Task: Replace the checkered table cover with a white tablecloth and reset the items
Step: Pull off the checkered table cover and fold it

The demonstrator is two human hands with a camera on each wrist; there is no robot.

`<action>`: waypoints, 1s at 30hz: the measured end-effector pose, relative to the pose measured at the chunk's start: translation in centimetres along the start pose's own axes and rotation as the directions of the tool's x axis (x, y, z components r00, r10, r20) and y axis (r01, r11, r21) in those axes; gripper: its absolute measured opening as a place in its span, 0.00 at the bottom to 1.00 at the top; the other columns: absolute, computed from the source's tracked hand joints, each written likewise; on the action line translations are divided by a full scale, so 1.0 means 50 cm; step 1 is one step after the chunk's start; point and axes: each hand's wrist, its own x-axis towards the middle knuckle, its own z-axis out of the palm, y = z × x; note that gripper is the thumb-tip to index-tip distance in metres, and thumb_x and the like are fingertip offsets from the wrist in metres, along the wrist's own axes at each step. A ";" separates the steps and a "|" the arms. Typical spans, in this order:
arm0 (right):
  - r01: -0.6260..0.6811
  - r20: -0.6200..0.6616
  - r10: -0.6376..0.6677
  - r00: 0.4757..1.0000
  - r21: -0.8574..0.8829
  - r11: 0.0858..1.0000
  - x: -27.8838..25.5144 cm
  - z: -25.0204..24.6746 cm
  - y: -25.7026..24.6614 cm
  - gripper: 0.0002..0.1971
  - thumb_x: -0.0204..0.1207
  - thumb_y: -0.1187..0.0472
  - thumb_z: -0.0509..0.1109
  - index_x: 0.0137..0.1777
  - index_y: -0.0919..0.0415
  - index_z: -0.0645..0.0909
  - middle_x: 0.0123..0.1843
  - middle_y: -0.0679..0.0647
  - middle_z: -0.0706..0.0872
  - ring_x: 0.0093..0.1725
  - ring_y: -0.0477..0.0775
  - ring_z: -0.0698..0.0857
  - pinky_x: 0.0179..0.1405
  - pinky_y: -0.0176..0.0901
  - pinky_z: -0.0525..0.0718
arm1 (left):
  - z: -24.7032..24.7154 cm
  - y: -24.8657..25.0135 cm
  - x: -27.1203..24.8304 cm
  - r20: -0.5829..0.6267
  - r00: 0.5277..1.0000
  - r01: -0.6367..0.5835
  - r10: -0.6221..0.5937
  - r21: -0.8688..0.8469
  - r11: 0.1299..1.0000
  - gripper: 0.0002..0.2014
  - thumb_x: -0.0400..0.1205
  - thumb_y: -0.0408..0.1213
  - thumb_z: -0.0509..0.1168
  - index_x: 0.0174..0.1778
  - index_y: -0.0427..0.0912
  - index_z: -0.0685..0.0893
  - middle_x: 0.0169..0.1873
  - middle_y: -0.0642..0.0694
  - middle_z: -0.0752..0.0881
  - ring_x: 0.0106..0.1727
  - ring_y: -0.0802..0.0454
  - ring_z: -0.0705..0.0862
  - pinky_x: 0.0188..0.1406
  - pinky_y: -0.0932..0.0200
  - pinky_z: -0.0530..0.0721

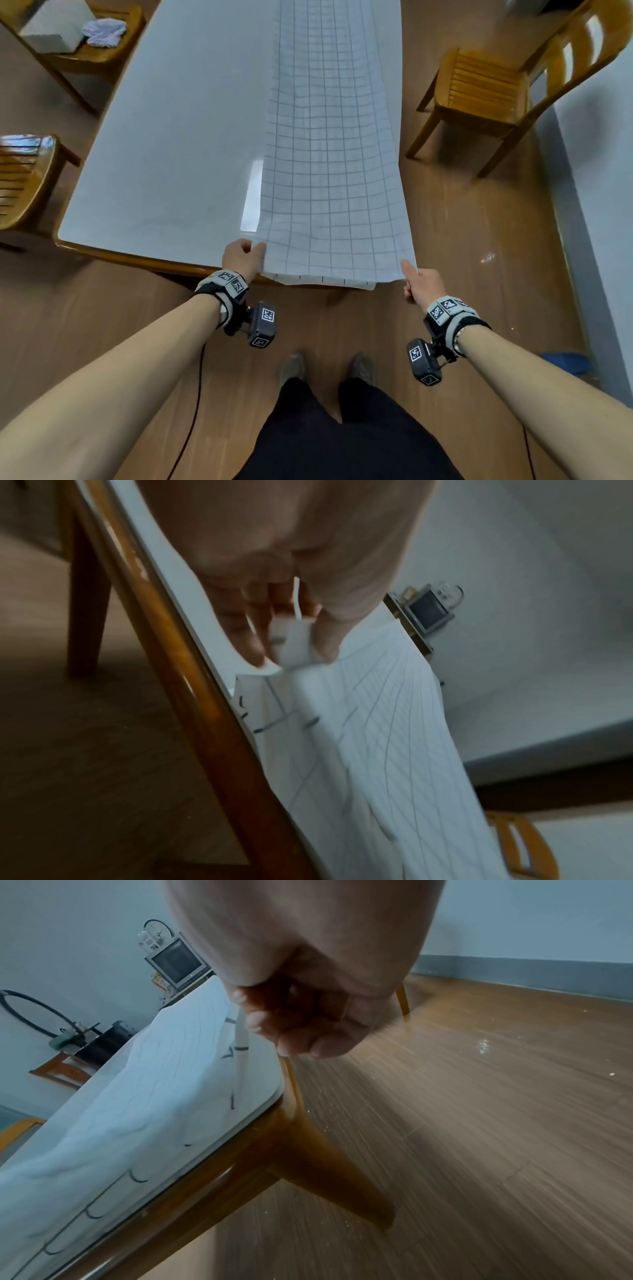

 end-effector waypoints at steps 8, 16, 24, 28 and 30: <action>0.191 -0.013 -0.198 0.980 -0.200 0.961 -0.059 -0.029 -0.113 0.30 0.72 0.45 0.80 0.70 0.55 0.75 0.65 0.49 0.79 0.62 0.50 0.80 0.66 0.51 0.80 | -0.023 0.151 -0.020 0.281 0.960 0.146 -0.009 -0.471 0.870 0.14 0.86 0.37 0.64 0.62 0.31 0.77 0.63 0.37 0.80 0.57 0.39 0.85 0.41 0.43 0.92; 0.475 0.119 -0.480 0.869 -0.473 0.742 -0.131 0.018 -0.252 0.36 0.66 0.36 0.78 0.72 0.46 0.70 0.65 0.40 0.75 0.66 0.44 0.72 0.65 0.47 0.76 | -0.035 0.392 -0.093 0.443 0.865 0.092 0.237 -0.604 0.792 0.11 0.87 0.33 0.64 0.58 0.28 0.79 0.58 0.35 0.85 0.56 0.40 0.87 0.42 0.47 0.92; 0.342 -0.259 -0.457 0.851 -0.387 0.856 -0.115 -0.079 -0.259 0.08 0.78 0.59 0.71 0.39 0.48 0.76 0.33 0.46 0.82 0.35 0.49 0.82 0.32 0.46 0.82 | -0.087 0.435 -0.092 0.385 0.852 -0.033 0.355 -0.637 0.770 0.12 0.81 0.37 0.73 0.53 0.34 0.79 0.46 0.35 0.84 0.44 0.40 0.82 0.53 0.40 0.86; 0.402 -0.160 -0.503 0.849 -0.423 0.812 -0.123 -0.079 -0.223 0.14 0.70 0.71 0.66 0.38 0.47 0.75 0.30 0.46 0.79 0.32 0.50 0.79 0.33 0.51 0.81 | -0.087 0.331 -0.067 0.306 0.922 0.013 0.237 -0.637 0.771 0.07 0.81 0.32 0.72 0.42 0.38 0.79 0.49 0.40 0.86 0.48 0.44 0.86 0.45 0.44 0.91; 0.427 -0.095 -0.511 0.854 -0.432 0.794 -0.130 -0.058 -0.211 0.15 0.69 0.70 0.66 0.37 0.46 0.74 0.28 0.45 0.77 0.31 0.47 0.77 0.32 0.48 0.79 | -0.091 0.259 -0.050 0.281 0.946 0.055 0.162 -0.631 0.774 0.10 0.80 0.31 0.72 0.38 0.41 0.76 0.45 0.42 0.85 0.47 0.46 0.86 0.39 0.48 0.92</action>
